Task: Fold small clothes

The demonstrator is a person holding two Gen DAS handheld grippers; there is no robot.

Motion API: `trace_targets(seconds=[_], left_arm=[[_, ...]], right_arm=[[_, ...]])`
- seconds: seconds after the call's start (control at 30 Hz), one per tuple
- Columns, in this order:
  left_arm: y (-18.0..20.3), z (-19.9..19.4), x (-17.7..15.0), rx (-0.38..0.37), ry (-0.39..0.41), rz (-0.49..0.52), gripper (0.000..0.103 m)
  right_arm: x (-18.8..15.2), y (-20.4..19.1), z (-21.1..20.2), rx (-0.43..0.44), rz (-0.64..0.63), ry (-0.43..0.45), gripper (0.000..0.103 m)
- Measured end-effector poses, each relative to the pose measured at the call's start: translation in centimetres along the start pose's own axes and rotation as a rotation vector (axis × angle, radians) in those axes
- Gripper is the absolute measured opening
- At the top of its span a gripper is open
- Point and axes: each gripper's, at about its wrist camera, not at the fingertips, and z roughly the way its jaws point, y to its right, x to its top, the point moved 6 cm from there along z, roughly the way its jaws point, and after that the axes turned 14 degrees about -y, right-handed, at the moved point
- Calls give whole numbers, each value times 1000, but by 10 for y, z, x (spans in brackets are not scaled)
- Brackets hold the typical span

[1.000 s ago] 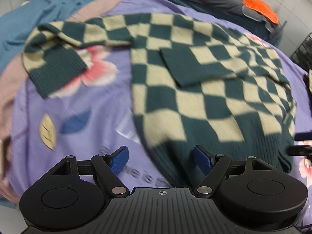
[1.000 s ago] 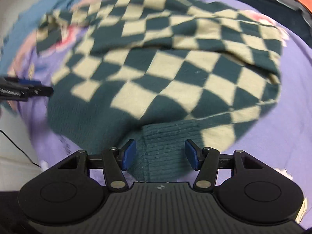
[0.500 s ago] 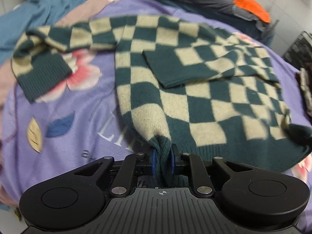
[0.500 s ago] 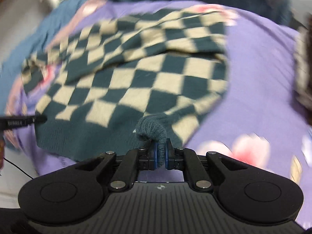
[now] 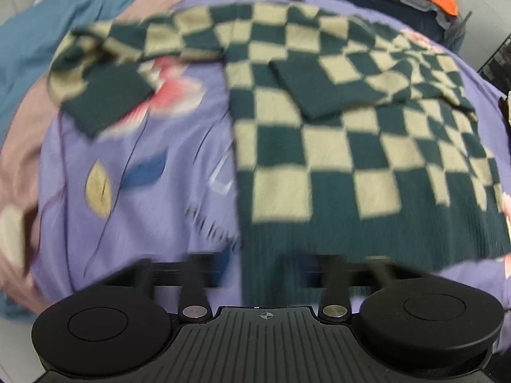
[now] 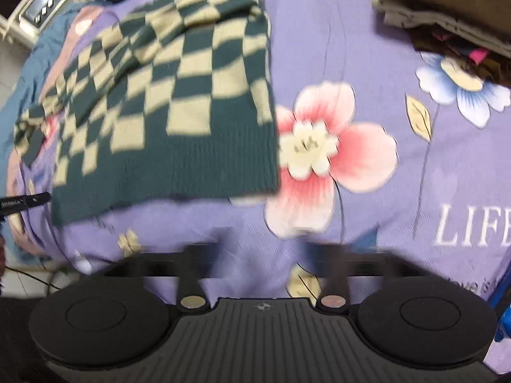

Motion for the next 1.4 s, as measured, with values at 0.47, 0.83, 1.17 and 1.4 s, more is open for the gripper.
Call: trace_targets(seconds=[0.47,0.83,1.17,1.4], left_arm=[[50,6,81,95,86,248,103],[16,-41,242,182,328,284,103],[73,56,356,78,203,628,103],[91,108,342,22,157,651,81]], right_arm=[[44,-27,-19,90,-46,89,90],[149,-31,-61,10,-221,262,90],[347,-79,-41,21,-293,323,91],[438,-105,39,-65,-349,282,88]])
